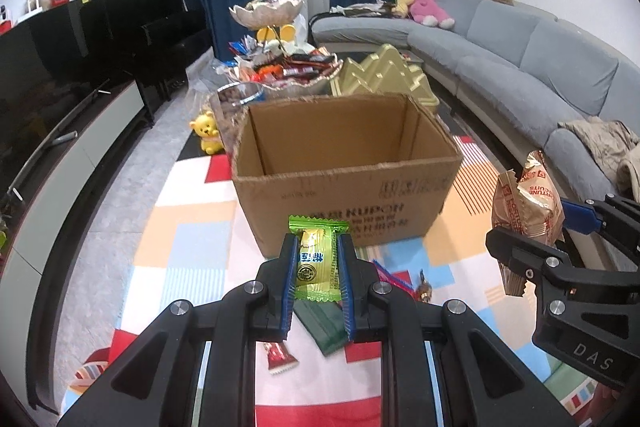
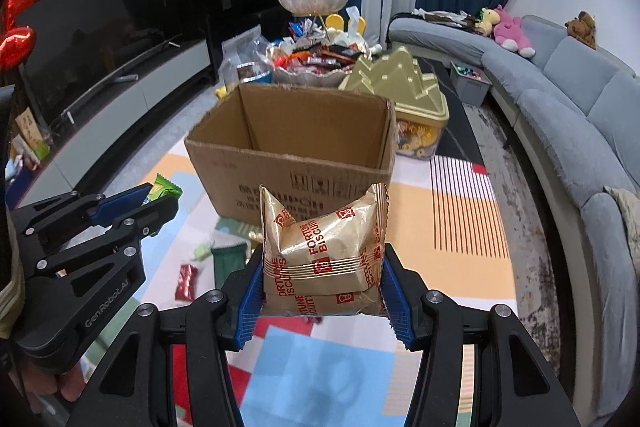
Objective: Organize snacks
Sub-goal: 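Carry both packets over the cardboard box with the left and right grippers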
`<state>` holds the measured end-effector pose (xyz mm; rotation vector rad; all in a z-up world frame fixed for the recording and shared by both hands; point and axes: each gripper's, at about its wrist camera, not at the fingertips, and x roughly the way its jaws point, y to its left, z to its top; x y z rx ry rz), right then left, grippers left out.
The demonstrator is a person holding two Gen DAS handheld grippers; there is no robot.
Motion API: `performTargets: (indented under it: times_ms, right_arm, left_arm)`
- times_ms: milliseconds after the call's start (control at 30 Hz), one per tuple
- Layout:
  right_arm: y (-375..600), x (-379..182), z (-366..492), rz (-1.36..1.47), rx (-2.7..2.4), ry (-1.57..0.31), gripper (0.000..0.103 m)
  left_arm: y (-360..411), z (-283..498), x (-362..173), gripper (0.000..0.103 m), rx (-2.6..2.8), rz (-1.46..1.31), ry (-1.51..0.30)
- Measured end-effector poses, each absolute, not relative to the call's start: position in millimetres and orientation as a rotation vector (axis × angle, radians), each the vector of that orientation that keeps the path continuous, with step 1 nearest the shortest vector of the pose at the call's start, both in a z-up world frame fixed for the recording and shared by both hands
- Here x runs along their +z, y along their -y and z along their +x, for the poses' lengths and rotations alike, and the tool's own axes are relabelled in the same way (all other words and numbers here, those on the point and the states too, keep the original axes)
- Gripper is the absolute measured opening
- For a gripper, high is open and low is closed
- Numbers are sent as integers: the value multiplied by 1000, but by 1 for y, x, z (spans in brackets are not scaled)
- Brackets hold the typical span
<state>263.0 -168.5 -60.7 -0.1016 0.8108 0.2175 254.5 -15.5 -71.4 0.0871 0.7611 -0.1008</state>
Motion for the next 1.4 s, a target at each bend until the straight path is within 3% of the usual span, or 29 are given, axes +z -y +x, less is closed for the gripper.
performTargets:
  times_ms: [700,1400]
  right_arm:
    - [157,-16,313,-85,200,-715,55]
    - [153,-29,366,-60,175,-747,55]
  left_arm:
    - [9,310,-27,20,-69,84,-686]
    - [-2,374,-41,20,-26,61,-721]
